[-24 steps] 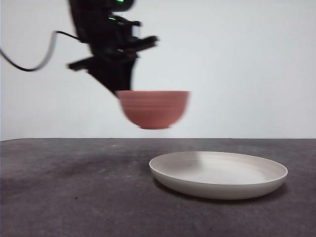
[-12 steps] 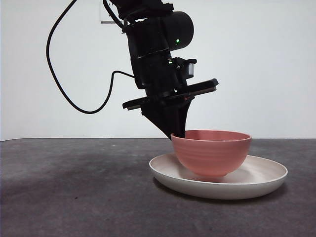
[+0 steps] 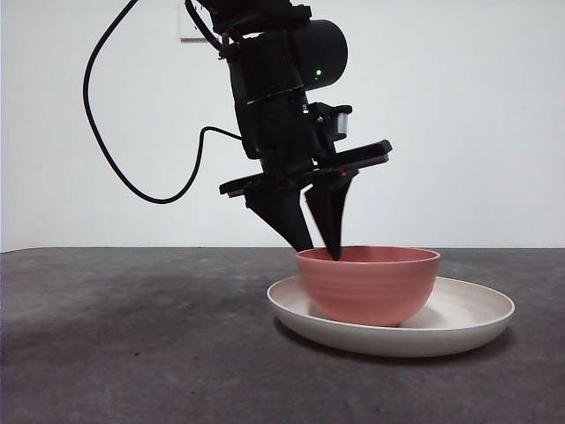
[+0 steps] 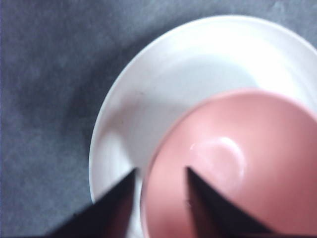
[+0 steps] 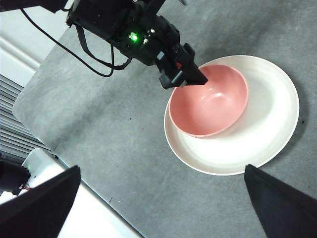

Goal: Place the red bowl on the white plate

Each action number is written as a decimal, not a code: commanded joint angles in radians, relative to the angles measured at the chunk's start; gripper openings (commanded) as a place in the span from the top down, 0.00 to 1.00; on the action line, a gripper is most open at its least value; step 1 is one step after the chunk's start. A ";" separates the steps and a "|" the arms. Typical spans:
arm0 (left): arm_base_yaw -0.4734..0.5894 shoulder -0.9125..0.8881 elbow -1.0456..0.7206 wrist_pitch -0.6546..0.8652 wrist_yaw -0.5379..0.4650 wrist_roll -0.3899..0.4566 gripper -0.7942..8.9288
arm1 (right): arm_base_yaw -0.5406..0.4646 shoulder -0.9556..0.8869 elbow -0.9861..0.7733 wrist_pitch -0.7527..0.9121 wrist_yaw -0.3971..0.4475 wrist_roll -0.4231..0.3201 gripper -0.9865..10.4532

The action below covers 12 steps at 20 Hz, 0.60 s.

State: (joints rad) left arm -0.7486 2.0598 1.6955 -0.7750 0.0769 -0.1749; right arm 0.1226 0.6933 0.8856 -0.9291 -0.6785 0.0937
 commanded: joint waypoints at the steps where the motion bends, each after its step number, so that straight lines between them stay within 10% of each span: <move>1: -0.009 0.027 0.032 0.012 0.002 -0.006 0.51 | 0.002 0.004 0.017 0.008 -0.002 0.003 0.37; 12: 0.037 -0.153 0.167 -0.323 0.000 0.125 0.39 | 0.002 0.004 0.017 0.009 -0.002 -0.001 0.37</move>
State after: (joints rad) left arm -0.7044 1.8992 1.8301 -1.1034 0.0769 -0.0822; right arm 0.1226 0.6933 0.8856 -0.9291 -0.6785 0.0933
